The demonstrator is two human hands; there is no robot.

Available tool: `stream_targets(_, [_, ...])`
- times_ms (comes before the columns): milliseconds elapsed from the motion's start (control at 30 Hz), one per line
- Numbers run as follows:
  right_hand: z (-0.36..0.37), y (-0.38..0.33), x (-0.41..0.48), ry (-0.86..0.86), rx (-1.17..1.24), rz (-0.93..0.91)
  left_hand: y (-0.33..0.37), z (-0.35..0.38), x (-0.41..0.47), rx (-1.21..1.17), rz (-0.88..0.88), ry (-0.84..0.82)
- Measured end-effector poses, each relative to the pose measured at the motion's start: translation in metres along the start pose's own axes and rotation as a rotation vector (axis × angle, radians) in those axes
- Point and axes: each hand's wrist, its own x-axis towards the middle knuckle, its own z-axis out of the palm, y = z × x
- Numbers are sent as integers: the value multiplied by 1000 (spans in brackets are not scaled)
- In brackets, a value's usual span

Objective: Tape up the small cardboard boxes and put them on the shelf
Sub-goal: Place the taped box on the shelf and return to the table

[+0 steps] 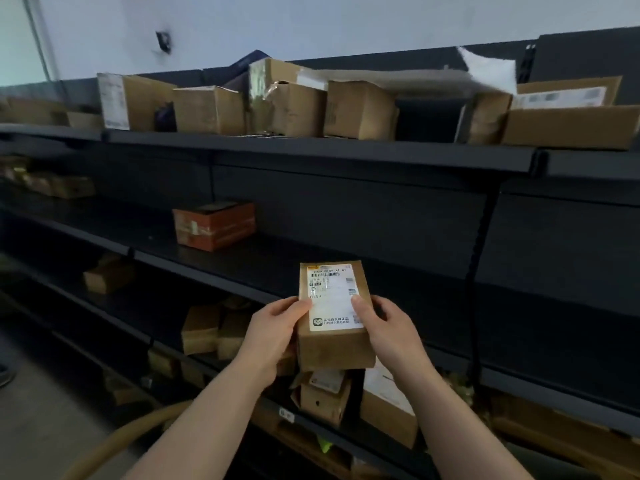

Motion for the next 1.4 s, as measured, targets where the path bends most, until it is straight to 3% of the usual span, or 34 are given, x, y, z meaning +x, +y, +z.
stream_targets(567, [159, -59, 208, -194, 131, -28, 49, -88, 223, -58, -12, 113])
stream_targets(1000, [261, -70, 314, 59, 187, 154, 61, -136, 395, 36, -89, -137])
stream_targets(1400, [267, -66, 350, 141, 9, 149, 41, -117, 452, 7, -17, -155])
